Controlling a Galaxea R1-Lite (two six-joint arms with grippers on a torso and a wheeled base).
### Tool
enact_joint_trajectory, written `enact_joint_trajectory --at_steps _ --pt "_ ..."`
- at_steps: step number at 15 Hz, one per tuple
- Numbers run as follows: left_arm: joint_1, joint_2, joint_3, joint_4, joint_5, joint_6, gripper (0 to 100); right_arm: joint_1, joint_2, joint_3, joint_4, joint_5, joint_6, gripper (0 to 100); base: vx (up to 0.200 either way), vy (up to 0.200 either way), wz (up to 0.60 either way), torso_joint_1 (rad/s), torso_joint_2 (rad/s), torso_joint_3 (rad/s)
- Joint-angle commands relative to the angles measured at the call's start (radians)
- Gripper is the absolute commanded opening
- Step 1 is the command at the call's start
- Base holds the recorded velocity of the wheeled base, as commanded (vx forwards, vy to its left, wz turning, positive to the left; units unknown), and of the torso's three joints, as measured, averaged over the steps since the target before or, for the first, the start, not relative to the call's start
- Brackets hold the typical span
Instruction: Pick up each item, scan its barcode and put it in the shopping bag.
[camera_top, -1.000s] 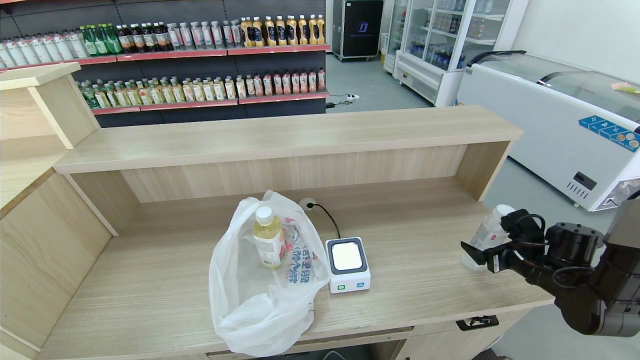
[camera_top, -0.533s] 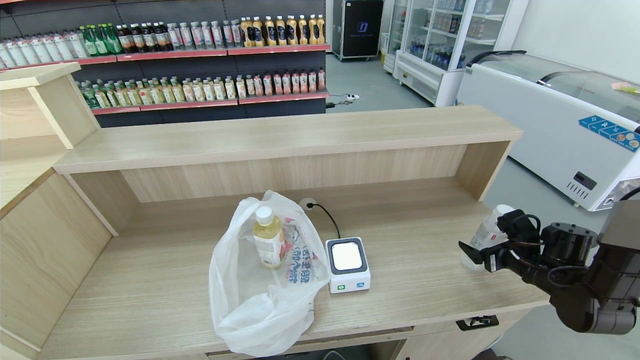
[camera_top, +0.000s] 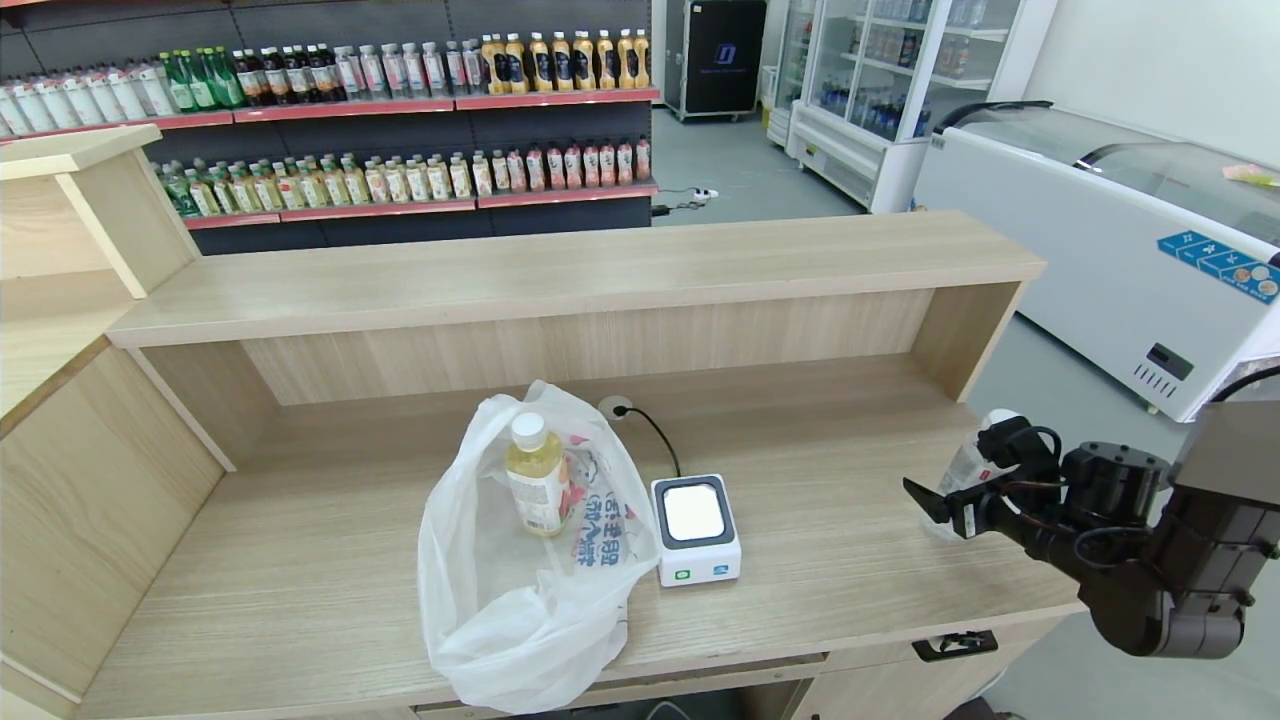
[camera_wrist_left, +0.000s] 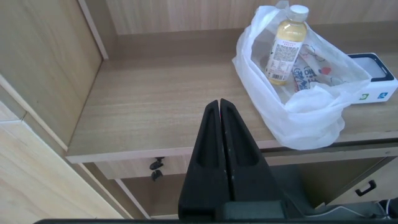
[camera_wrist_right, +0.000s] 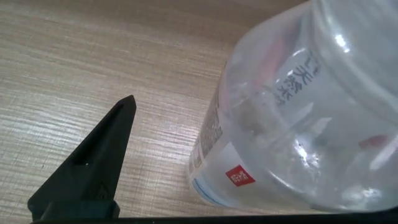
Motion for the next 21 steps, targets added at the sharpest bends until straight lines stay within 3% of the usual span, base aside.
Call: enact_joint_trajectory --at_steps 1,4,5,17,21 --pt "0.001 0.0 0.0 0.0 -0.001 0.0 0 0.005 0.01 -0.007 0.0 0.001 -0.001 100 0.0 0.0 0.0 0.0 0.0 0.0" --pt "0.001 0.0 0.0 0.0 -0.001 0.0 0 0.008 0.016 -0.016 0.0 0.001 -0.001 100 0.0 0.0 0.0 0.0 0.0 0.0" --pt "0.001 0.0 0.0 0.0 0.001 0.0 0 0.008 0.021 -0.022 0.0 0.001 -0.001 0 0.0 0.0 0.0 0.0 0.0 0.0" --pt "0.001 0.0 0.0 0.0 0.001 0.0 0 0.006 0.03 -0.071 -0.016 -0.001 0.068 0 0.0 0.0 0.0 0.0 0.0 0.0" --pt "0.001 0.0 0.0 0.0 0.001 0.0 0 0.006 -0.132 -0.077 0.149 0.016 0.208 0 0.0 0.0 0.0 0.0 0.0 0.0"
